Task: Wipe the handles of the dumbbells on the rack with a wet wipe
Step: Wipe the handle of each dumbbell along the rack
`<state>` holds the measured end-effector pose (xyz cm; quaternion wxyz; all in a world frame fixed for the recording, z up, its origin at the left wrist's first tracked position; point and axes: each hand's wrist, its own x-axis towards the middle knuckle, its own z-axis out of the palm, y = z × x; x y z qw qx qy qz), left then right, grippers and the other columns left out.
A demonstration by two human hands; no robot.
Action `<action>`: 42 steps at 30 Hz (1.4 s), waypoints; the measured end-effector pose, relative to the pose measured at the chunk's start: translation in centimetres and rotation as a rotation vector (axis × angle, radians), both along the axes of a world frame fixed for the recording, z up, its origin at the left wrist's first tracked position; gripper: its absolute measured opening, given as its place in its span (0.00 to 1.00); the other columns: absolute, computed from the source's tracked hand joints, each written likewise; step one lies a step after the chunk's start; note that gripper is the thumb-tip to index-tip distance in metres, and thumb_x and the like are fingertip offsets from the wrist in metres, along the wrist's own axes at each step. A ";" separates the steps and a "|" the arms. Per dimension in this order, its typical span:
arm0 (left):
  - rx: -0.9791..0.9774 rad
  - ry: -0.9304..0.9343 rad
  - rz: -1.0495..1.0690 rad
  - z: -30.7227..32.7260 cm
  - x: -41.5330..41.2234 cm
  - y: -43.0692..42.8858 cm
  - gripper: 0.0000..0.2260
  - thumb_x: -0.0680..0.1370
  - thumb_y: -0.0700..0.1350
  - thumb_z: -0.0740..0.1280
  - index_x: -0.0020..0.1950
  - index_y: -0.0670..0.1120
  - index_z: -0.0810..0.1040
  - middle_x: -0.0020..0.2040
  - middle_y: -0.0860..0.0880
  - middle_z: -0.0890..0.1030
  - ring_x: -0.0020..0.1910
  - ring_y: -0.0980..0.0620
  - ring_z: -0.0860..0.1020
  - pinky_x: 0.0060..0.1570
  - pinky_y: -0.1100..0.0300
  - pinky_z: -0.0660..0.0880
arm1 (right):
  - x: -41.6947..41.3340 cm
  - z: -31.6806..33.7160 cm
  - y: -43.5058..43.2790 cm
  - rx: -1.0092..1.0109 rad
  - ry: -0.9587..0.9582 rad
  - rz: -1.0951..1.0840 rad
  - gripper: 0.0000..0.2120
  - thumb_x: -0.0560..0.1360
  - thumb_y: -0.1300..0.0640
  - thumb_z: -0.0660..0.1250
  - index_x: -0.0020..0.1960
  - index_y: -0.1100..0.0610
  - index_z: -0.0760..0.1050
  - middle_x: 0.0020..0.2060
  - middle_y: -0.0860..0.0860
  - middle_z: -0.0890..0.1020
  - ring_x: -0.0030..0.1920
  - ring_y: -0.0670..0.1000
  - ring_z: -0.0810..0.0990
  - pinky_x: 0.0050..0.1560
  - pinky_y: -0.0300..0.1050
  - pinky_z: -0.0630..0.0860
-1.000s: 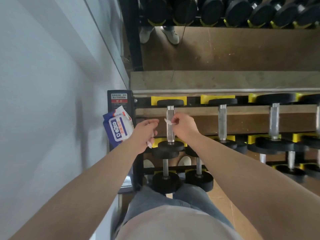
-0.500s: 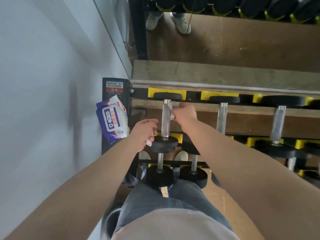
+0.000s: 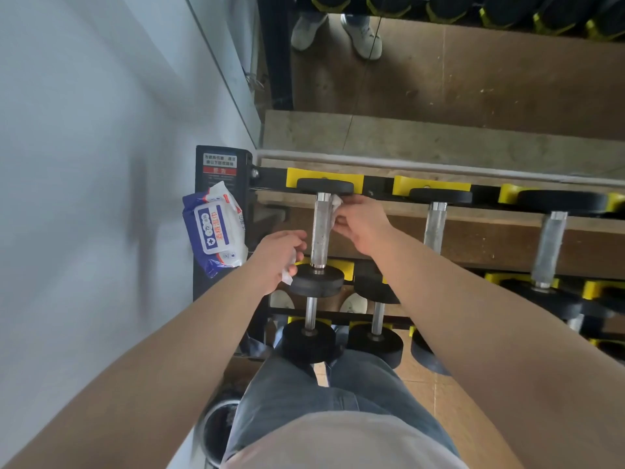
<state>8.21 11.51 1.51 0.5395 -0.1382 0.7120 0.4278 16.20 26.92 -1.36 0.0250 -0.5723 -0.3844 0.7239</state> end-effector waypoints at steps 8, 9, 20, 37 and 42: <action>-0.015 0.018 -0.023 -0.2 -0.1 0.5 0.10 0.83 0.38 0.62 0.57 0.48 0.82 0.49 0.45 0.79 0.41 0.52 0.74 0.32 0.62 0.69 | 3.3 1.0 -1.2 -0.164 -0.190 0.662 0.11 0.77 0.72 0.68 0.57 0.64 0.81 0.50 0.59 0.86 0.48 0.53 0.88 0.48 0.45 0.85; -0.020 0.021 -0.029 -0.3 -0.1 0.6 0.10 0.83 0.38 0.62 0.57 0.48 0.82 0.49 0.45 0.79 0.41 0.52 0.74 0.33 0.62 0.69 | 2.9 1.1 -1.0 -0.161 -0.190 0.660 0.10 0.76 0.73 0.67 0.55 0.65 0.81 0.49 0.60 0.86 0.47 0.53 0.88 0.47 0.45 0.85; -0.008 0.018 -0.025 0.1 -0.1 1.0 0.10 0.83 0.38 0.62 0.57 0.47 0.82 0.47 0.45 0.79 0.39 0.52 0.74 0.33 0.60 0.69 | 1.9 1.3 -2.2 0.336 -0.224 0.390 0.10 0.74 0.64 0.69 0.49 0.49 0.79 0.46 0.49 0.84 0.48 0.51 0.84 0.51 0.51 0.84; 0.034 0.017 -0.011 -0.3 -0.4 0.0 0.10 0.83 0.36 0.63 0.61 0.43 0.81 0.44 0.44 0.78 0.37 0.51 0.74 0.34 0.60 0.70 | 2.2 3.7 -2.2 0.921 -0.132 0.753 0.09 0.81 0.55 0.68 0.59 0.51 0.83 0.51 0.47 0.84 0.48 0.43 0.79 0.50 0.35 0.76; 0.107 -0.029 0.091 -0.3 -0.5 -0.7 0.08 0.84 0.38 0.64 0.62 0.44 0.78 0.41 0.43 0.80 0.28 0.56 0.77 0.32 0.64 0.75 | 5.0 2.8 -4.8 0.921 -0.079 1.341 0.10 0.80 0.58 0.67 0.58 0.52 0.84 0.53 0.50 0.82 0.53 0.51 0.80 0.59 0.51 0.79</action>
